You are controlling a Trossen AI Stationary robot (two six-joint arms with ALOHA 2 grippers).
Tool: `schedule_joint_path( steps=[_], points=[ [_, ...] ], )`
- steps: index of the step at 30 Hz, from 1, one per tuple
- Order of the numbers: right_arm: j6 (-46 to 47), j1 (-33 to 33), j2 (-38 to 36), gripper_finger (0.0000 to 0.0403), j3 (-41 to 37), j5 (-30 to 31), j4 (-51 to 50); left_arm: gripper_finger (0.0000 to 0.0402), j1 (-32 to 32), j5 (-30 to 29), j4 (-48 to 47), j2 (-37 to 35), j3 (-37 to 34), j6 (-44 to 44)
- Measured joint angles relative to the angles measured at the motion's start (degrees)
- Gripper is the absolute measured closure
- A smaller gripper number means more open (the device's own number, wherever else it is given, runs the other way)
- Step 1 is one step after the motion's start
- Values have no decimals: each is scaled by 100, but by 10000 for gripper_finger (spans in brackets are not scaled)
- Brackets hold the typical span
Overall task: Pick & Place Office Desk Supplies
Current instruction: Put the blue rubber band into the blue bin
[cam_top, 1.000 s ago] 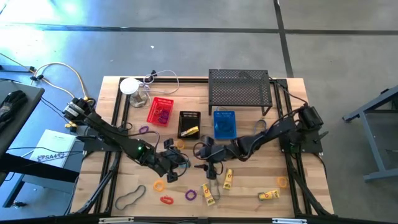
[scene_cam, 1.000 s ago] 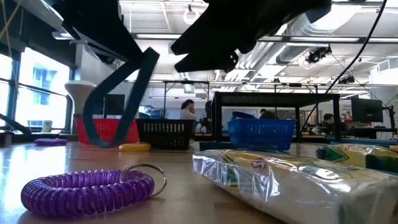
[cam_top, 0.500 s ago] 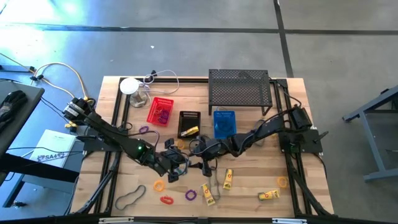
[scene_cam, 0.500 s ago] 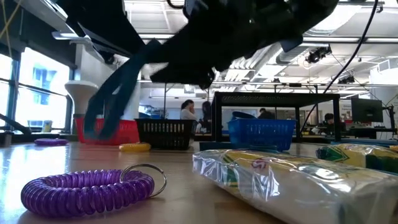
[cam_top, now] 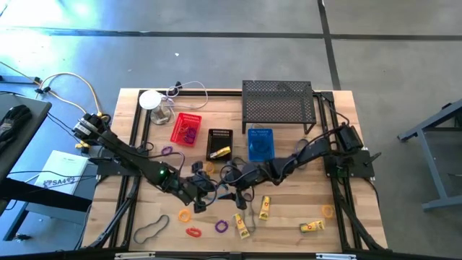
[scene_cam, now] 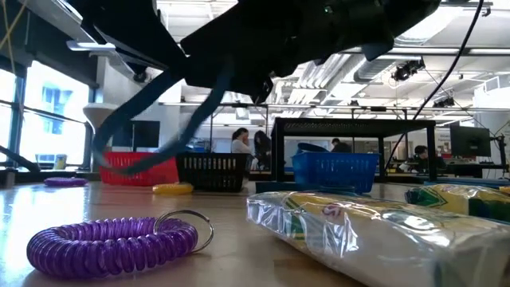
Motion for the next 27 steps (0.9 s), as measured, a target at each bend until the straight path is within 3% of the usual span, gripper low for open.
schedule_joint_path(
  steps=[11,21,27],
  points=[
    [469,140,0,176,0,337,19,401,63,10,49,-2,4,769],
    [885,147,0,177,0,441,3,401,110,-120,914,-2,0,2168],
    [1045,143,0,211,0,464,-18,401,119,-111,921,0,0,2546]
  ],
)
